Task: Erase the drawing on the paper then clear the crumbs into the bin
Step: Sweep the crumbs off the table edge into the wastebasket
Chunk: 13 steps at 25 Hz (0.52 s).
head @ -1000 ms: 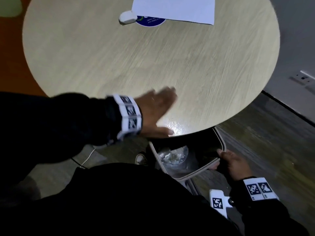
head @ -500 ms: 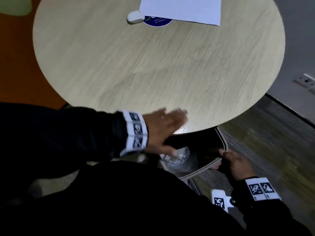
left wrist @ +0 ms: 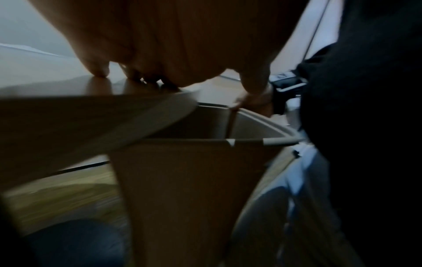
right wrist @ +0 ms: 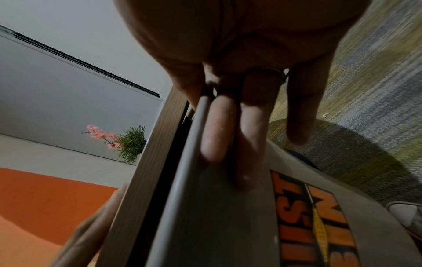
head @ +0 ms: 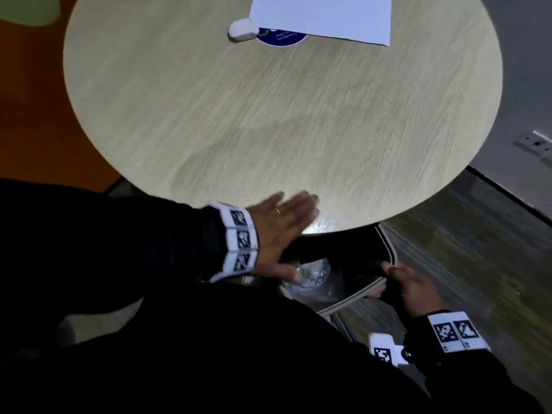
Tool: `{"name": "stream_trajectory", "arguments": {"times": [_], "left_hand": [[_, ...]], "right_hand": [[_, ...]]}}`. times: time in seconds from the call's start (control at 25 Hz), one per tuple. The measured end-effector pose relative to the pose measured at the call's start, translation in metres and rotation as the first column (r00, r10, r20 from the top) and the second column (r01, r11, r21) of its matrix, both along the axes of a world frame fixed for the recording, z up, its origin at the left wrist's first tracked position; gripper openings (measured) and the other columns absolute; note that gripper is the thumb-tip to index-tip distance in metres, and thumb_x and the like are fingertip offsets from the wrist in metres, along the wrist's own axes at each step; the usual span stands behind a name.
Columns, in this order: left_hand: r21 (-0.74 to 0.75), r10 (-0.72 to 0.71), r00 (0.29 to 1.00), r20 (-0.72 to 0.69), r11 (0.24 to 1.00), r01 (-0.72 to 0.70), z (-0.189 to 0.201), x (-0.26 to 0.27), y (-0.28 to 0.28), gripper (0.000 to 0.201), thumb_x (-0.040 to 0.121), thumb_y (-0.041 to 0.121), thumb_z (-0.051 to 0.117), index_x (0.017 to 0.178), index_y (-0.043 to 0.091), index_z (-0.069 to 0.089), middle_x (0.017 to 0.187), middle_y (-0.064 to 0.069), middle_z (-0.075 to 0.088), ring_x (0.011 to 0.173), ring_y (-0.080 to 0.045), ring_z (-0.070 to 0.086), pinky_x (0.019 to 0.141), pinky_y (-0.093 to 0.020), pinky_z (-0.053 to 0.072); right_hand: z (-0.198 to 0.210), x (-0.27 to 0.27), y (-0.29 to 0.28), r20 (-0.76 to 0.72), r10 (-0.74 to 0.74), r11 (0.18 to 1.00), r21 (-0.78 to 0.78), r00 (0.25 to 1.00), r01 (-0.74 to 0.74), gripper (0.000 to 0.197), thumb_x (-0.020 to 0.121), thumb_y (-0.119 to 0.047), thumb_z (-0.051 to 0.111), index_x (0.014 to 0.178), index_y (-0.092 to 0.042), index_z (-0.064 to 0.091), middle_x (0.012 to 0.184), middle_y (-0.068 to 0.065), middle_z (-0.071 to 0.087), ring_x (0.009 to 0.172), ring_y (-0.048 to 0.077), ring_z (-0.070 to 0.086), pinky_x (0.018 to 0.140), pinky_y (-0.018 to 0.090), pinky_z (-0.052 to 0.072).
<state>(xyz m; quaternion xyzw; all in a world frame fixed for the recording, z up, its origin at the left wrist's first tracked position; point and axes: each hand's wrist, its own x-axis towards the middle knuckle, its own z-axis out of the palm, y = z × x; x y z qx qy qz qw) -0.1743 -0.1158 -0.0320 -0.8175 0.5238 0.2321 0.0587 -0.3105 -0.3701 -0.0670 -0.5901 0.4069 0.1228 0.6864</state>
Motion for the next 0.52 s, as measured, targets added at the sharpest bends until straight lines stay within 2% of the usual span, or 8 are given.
{"name": "stream_trajectory", "arguments": {"times": [0.08,0.12,0.2,0.32,0.44,0.48,0.52], "left_hand": [[-0.056,-0.108,0.994,-0.026,0.993,0.107,0.003,-0.017,-0.01,0.107,0.077,0.08,0.02,0.152,0.009,-0.009,0.157,-0.009,-0.021,0.144,-0.021,-0.021,0.115,-0.043,-0.012],[-0.061,-0.089,0.996,-0.028,0.994,0.088,0.008,-0.014,-0.009,0.107,0.076,0.081,0.018,0.152,0.009,-0.009,0.157,-0.008,-0.02,0.143,-0.019,-0.021,0.114,-0.043,-0.012],[-0.036,0.079,0.996,0.04,0.996,-0.078,0.014,0.01,0.008,0.113,0.071,0.087,0.005,0.151,0.009,-0.013,0.156,-0.009,-0.022,0.141,-0.017,-0.023,0.116,-0.046,-0.006],[0.087,0.362,0.922,0.135,0.923,-0.375,0.027,0.049,0.054,0.125,0.057,0.092,-0.013,0.15,0.008,-0.017,0.157,-0.013,-0.024,0.14,-0.017,-0.025,0.116,-0.043,-0.004],[0.215,0.425,0.895,0.135,0.869,-0.445,0.024,0.046,0.085,0.128,0.052,0.092,-0.02,0.148,0.007,-0.02,0.155,-0.011,-0.028,0.143,-0.019,-0.023,0.117,-0.041,-0.004],[0.22,0.418,0.901,0.118,0.874,-0.434,0.022,0.038,0.084,0.129,0.052,0.091,-0.023,0.148,0.006,-0.019,0.153,-0.011,-0.03,0.142,-0.019,-0.023,0.117,-0.043,-0.003],[0.162,0.402,0.911,0.088,0.897,-0.411,0.019,0.03,0.075,0.128,0.055,0.091,-0.022,0.149,0.004,-0.016,0.151,-0.011,-0.029,0.142,-0.021,-0.022,0.118,-0.047,0.0]], "right_hand": [[0.002,0.0,0.001,-0.001,0.001,1.0,-0.015,1.0,-0.001,0.03,0.098,-0.008,0.041,0.092,0.019,0.054,0.052,0.02,0.06,0.043,0.024,0.061,0.051,0.03,0.053],[0.005,0.001,0.003,-0.003,0.0,1.0,-0.026,1.0,0.0,0.03,0.097,-0.008,0.041,0.087,0.018,0.053,0.05,0.018,0.059,0.041,0.022,0.06,0.05,0.029,0.052],[0.013,0.004,0.008,0.005,-0.011,1.0,-0.025,1.0,0.011,0.029,0.097,-0.004,0.04,0.073,0.007,0.051,0.04,0.01,0.054,0.035,0.017,0.056,0.044,0.024,0.05],[0.018,0.007,0.013,0.03,-0.007,1.0,-0.029,1.0,0.008,0.031,0.098,-0.002,0.038,0.069,0.002,0.049,0.037,0.01,0.053,0.032,0.016,0.054,0.04,0.022,0.048],[0.017,0.005,0.013,0.017,0.001,1.0,-0.029,1.0,0.0,0.029,0.098,-0.003,0.039,0.073,0.003,0.05,0.04,0.011,0.056,0.035,0.018,0.056,0.043,0.024,0.05],[0.017,0.004,0.013,0.016,0.001,1.0,-0.027,1.0,-0.001,0.028,0.098,-0.004,0.039,0.073,0.003,0.05,0.04,0.011,0.056,0.035,0.018,0.057,0.044,0.024,0.051],[0.017,0.002,0.013,0.017,0.006,1.0,-0.031,1.0,-0.005,0.028,0.098,-0.004,0.039,0.073,0.003,0.05,0.041,0.011,0.056,0.036,0.017,0.057,0.044,0.024,0.051]]}}
